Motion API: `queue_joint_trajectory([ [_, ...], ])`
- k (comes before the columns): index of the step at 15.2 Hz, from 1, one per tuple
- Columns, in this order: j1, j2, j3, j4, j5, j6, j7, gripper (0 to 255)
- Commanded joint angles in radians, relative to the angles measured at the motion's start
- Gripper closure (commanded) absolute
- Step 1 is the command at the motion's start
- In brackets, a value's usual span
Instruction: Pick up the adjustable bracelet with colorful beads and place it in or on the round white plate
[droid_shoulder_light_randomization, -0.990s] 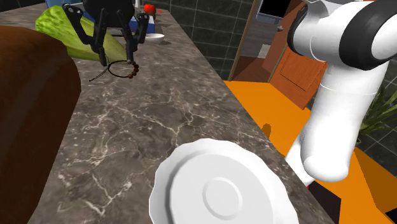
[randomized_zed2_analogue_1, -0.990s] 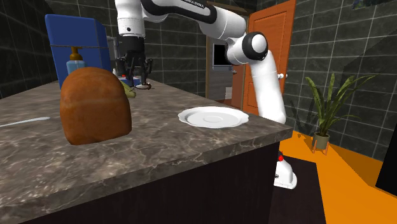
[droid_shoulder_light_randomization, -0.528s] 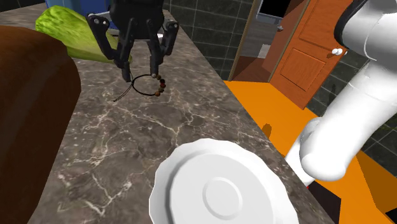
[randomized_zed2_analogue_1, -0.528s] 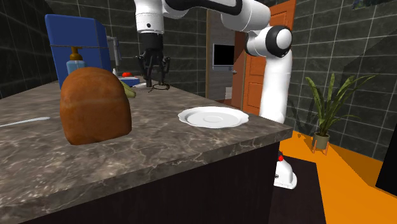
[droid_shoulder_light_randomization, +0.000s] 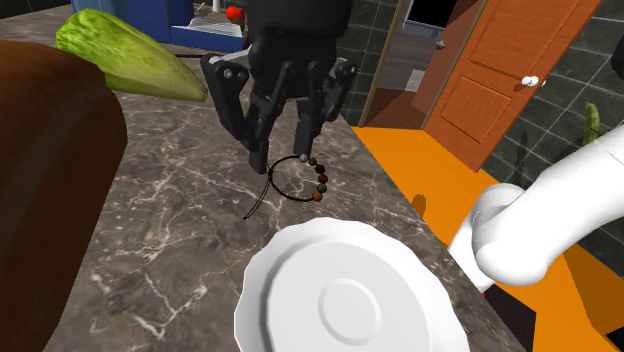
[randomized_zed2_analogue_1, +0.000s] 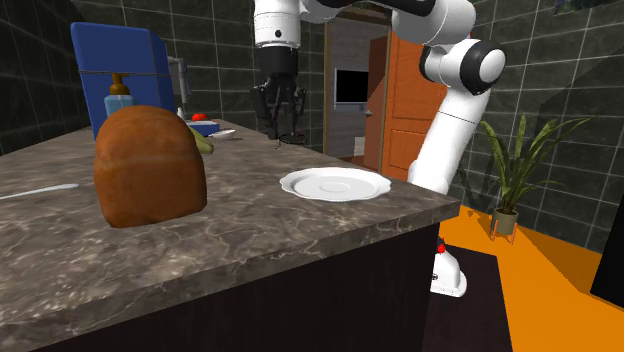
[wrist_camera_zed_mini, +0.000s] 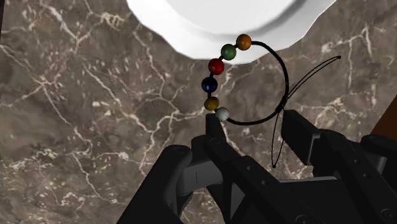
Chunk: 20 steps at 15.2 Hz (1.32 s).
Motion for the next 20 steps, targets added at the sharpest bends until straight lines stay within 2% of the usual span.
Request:
queue_joint_trajectory([
  [1,0.02,-0.061,-0.003,-0.041,0.036,-0.009,0.013,255],
  [7,0.091,-0.226,-0.008,-0.134,0.131,-0.053,0.065,255],
  [9,0.095,-0.237,-0.007,-0.17,0.137,-0.029,0.06,255],
  [10,0.091,-0.227,-0.007,-0.152,0.131,-0.037,0.059,255],
  [11,0.091,-0.227,-0.007,-0.152,0.131,-0.037,0.059,0],
  [16,0.031,-0.339,0.21,-0.171,0.058,-0.068,0.397,0],
  [20,0.043,-0.363,0.207,-0.243,0.072,-0.02,0.384,0],
])
